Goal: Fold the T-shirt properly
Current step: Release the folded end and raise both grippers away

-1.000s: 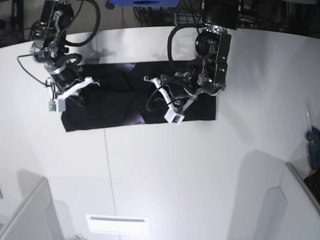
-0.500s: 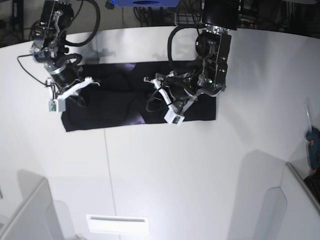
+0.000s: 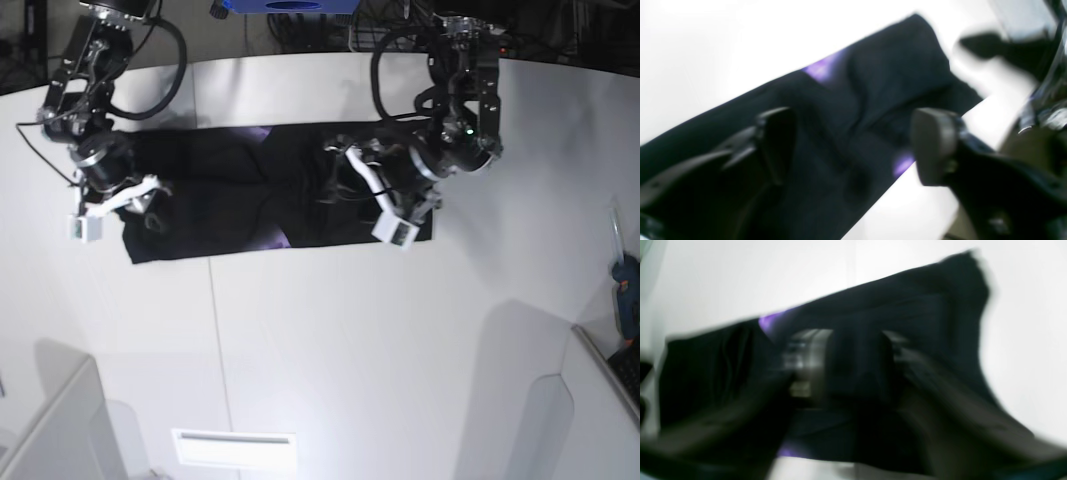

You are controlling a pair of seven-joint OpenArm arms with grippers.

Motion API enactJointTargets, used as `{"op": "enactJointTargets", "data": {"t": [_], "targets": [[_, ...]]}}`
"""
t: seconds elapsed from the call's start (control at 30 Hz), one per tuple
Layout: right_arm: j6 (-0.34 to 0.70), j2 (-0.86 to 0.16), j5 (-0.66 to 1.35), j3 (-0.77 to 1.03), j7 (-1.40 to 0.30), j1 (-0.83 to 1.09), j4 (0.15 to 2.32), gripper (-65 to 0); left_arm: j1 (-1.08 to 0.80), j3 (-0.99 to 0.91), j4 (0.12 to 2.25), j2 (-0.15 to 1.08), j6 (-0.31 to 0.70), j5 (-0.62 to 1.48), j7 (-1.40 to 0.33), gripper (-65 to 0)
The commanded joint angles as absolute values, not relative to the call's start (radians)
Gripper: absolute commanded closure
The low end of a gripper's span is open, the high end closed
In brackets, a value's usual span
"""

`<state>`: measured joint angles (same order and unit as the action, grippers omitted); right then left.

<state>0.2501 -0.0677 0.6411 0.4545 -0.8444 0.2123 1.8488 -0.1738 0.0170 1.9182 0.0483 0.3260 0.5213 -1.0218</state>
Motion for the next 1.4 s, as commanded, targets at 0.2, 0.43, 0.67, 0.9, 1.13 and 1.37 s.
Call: {"op": "enactJointTargets", "data": {"t": [0.2,0.43,0.67,0.9,1.13,1.37], "targets": [[0.255,-0.160,0.814,0.604,-1.035,0.084,1.733,-43.8,-0.291,-0.223,1.940,0.127,0.328,0.533,-1.000,0.0],[0.255,-0.171,0.822,0.601,-1.036,0.076,1.735,-43.8,-0.407,-0.444,1.933,0.186,0.390,0.527,-0.947,0.0],[0.255,-0.260,0.862,0.562,-1.081,0.036,1.629,-44.6,-0.493,-0.576,1.787,0.225,0.564,0.522,-0.727,0.0],[0.255,-0.312,0.966,0.556,-1.110,0.002,1.491,-44.6,-0.521,-0.581,1.670,0.239,0.564,0.522,-0.590,0.0],[0.257,-0.343,0.964,0.427,-1.035,-0.012,1.374,-44.7,-0.495,-0.573,1.672,0.232,0.564,0.522,-0.585,0.0],[0.257,-0.380,0.963,0.343,-0.980,0.008,1.337,-44.3,-0.483,-0.573,1.664,0.232,0.564,0.522,-0.584,0.0]]}}
